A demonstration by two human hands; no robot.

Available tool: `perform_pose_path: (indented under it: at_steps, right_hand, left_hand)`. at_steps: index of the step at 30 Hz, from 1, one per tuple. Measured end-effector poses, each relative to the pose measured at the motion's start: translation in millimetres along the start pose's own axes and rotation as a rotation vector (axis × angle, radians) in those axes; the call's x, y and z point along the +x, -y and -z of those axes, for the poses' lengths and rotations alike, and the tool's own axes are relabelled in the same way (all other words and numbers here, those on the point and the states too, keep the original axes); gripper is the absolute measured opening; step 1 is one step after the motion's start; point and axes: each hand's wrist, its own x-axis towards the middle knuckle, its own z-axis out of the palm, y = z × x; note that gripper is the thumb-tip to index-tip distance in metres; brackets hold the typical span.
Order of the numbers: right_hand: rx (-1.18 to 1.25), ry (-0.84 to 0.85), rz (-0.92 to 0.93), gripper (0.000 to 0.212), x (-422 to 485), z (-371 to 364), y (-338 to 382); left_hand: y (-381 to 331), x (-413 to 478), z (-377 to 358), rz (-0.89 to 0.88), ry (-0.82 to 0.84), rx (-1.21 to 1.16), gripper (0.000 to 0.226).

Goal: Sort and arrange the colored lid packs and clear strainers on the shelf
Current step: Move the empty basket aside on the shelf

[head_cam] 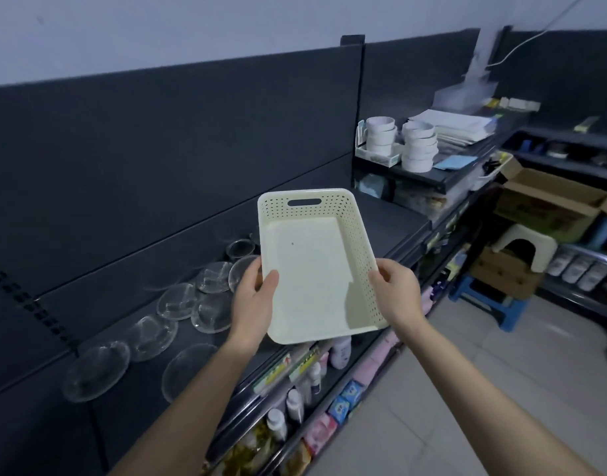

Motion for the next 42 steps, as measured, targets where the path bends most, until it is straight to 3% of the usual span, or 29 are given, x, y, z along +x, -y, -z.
perform_pose_path:
  at_steps: [20,26,42]
  right_hand:
    - [-0.090,0.029,-0.080,0.025,270,18,-69]
    - [-0.152,0.130,-0.057,0.026,321,12,-89]
    - [-0.350,0.445,0.178,0.021,448,26,-139]
  left_hand:
    - [12,231,-157,0.050,0.001,0.057,0.023]
    - [32,265,-179,0.142,-0.052,0.194,0.021]
    - [56,295,-279,0.317,-0.289,0.131,0.038]
